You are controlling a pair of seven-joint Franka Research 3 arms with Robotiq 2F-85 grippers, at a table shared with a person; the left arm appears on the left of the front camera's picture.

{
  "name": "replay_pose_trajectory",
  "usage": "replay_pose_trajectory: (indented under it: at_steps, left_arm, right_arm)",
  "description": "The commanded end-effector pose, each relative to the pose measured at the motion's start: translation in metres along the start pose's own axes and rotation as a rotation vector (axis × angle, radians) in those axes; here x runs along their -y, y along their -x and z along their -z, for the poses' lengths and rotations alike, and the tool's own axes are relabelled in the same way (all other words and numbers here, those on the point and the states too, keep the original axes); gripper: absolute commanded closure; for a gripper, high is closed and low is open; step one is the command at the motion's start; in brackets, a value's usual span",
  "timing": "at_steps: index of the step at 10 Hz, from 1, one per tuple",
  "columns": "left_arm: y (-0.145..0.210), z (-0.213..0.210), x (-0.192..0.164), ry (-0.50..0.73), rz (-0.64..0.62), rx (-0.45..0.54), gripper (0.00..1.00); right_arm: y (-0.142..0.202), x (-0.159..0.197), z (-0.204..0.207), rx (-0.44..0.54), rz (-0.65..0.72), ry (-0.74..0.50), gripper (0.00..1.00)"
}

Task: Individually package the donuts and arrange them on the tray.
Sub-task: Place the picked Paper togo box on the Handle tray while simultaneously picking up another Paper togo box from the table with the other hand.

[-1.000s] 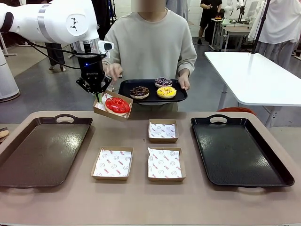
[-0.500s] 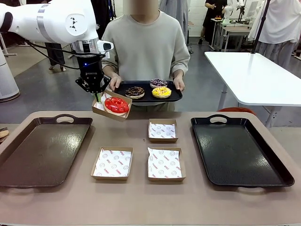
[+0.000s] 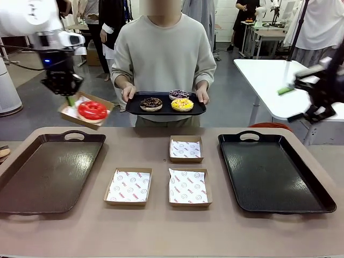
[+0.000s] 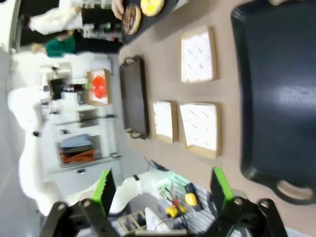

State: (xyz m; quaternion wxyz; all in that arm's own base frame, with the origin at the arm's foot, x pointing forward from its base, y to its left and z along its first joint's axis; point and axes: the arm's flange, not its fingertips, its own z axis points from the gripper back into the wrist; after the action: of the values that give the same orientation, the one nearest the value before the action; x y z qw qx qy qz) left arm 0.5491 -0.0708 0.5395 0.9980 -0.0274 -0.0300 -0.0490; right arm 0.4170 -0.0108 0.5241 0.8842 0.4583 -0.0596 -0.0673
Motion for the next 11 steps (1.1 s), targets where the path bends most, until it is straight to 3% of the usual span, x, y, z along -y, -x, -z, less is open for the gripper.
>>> replay_pose_trajectory:
  at_steps: [1,5,8,11]
  left_arm:
    - [0.026,0.006,-0.033,0.043,0.009,-0.008,0.99]
    - [0.046,0.045,-0.096,0.114,-0.015,0.006,0.99]
    - [0.056,0.071,-0.123,0.123,-0.045,0.001,0.99]
    - [0.06,0.085,-0.134,0.109,-0.048,-0.019,0.99]
  right_arm:
    - [-0.036,-0.032,0.028,-0.032,-0.01,0.146,0.0]
    - [-0.077,-0.083,0.112,0.032,-0.104,0.379,0.0]
    - [-0.085,-0.084,0.143,0.08,-0.174,0.509,0.0]
    - [-0.075,-0.07,0.175,0.05,-0.185,0.578,0.0]
